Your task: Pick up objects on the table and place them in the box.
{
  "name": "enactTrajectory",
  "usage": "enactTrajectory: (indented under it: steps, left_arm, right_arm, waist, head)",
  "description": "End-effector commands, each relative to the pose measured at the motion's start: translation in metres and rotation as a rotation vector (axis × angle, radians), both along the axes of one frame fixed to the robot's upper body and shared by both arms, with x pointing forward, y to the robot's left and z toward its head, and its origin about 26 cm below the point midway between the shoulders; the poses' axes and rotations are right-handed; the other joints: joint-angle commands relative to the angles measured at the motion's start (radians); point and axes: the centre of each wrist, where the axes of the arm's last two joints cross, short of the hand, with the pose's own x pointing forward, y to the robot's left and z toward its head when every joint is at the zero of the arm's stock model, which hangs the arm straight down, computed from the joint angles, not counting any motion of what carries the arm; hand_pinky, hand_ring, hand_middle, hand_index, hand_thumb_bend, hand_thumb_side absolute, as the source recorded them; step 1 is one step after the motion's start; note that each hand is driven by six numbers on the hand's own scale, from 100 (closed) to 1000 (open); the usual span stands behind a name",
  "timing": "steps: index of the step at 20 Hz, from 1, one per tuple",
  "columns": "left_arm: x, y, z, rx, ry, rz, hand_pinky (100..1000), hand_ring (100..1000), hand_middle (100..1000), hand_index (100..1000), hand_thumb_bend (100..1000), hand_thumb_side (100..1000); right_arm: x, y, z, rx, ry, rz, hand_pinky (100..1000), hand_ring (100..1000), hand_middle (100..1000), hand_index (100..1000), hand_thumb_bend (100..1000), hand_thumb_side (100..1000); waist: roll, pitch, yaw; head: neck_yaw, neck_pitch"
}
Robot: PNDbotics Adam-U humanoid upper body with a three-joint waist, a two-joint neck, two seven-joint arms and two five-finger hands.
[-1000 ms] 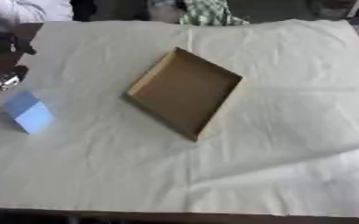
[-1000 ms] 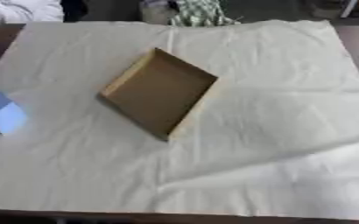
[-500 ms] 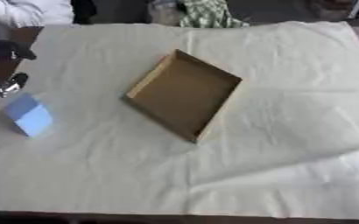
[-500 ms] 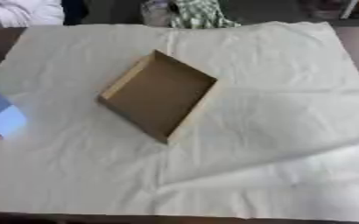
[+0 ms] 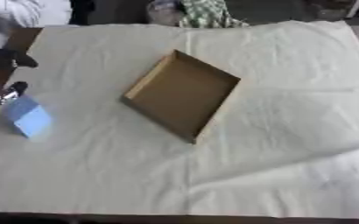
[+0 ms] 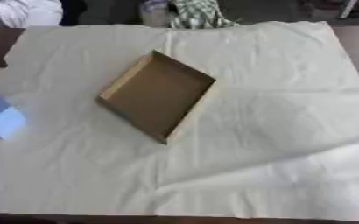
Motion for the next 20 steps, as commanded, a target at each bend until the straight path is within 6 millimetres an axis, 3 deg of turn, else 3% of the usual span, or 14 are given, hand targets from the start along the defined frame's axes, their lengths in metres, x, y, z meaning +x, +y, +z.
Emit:
enactTrajectory:
  steps: [1,8,9,10,11,12,13,15,18,19,20]
  left_arm:
    - [-0.0039,0.0134,0.0209,0.056,-0.048,0.05,890,907,877,961,177,1000]
    - [-0.004,0.0107,0.0152,0.12,-0.03,-0.004,903,924,904,972,114,1000]
    - [-0.004,0.0107,0.0149,0.126,-0.028,-0.01,900,923,906,978,100,865]
    - [-0.0041,0.0107,0.0147,0.129,-0.025,-0.017,900,923,906,979,100,838]
    - [-0.0041,0.0102,0.0147,0.133,-0.024,-0.026,899,924,910,985,106,625]
    - [-0.0042,0.0101,0.015,0.136,-0.024,-0.036,898,923,909,985,114,571]
    - [-0.0043,0.0104,0.0155,0.136,-0.026,-0.042,895,921,906,980,164,386]
    - [-0.0044,0.01,0.017,0.126,-0.037,-0.051,889,917,903,976,189,286]
    - [-0.0047,0.0074,0.0171,0.105,-0.049,-0.072,889,917,904,979,131,293]
    - [-0.0048,0.007,0.0174,0.099,-0.048,-0.074,891,918,906,982,100,551]
    - [-0.0048,0.0072,0.0183,0.094,-0.049,-0.074,891,918,906,983,100,754]
  right_arm:
    - [-0.0033,-0.0006,0.0114,-0.025,-0.028,0.0,701,747,650,813,100,560]
    - [-0.0031,-0.0008,0.0112,-0.023,-0.029,-0.001,701,745,649,813,100,560]
    - [-0.0031,-0.0008,0.011,-0.023,-0.029,-0.001,701,744,648,813,100,561]
    - [-0.0031,-0.0009,0.0108,-0.022,-0.028,-0.001,700,744,648,813,100,561]
    - [-0.003,-0.0011,0.0104,-0.02,-0.026,-0.001,700,744,648,813,100,561]
    - [-0.0031,-0.0013,0.01,-0.019,-0.025,-0.001,700,744,648,813,100,561]
    - [-0.0031,-0.0013,0.0097,-0.018,-0.025,-0.001,700,743,647,813,100,561]
    - [-0.0032,-0.0012,0.0096,-0.016,-0.025,-0.001,699,742,647,813,100,561]
    - [-0.0032,-0.0013,0.0089,-0.014,-0.022,-0.001,699,742,647,813,100,561]
    - [-0.0032,-0.0015,0.0086,-0.014,-0.021,-0.001,699,742,646,813,100,560]
    - [-0.0032,-0.0015,0.0085,-0.013,-0.021,-0.001,699,741,646,813,100,561]
  waist:
    - [0.001,-0.018,0.002]
    - [-0.001,-0.018,0.0]
    - [-0.001,-0.018,0.0]
    - [0.0,-0.018,0.001]
    - [0.0,-0.017,0.001]
    - [0.0,-0.018,0.001]
    - [0.0,-0.018,0.001]
    - [0.0,-0.018,0.001]
    - [0.0,-0.017,0.0]
    - [0.0,-0.017,0.0]
    - [0.0,-0.018,0.0]
  head:
    - [-0.001,-0.009]
    - [0.003,-0.008]
    - [0.003,-0.008]
    - [0.003,-0.007]
    - [0.003,-0.007]
    - [0.003,-0.007]
    - [0.003,-0.007]
    - [0.002,-0.008]
    - [0.002,-0.008]
    - [0.003,-0.007]
    - [0.003,-0.007]
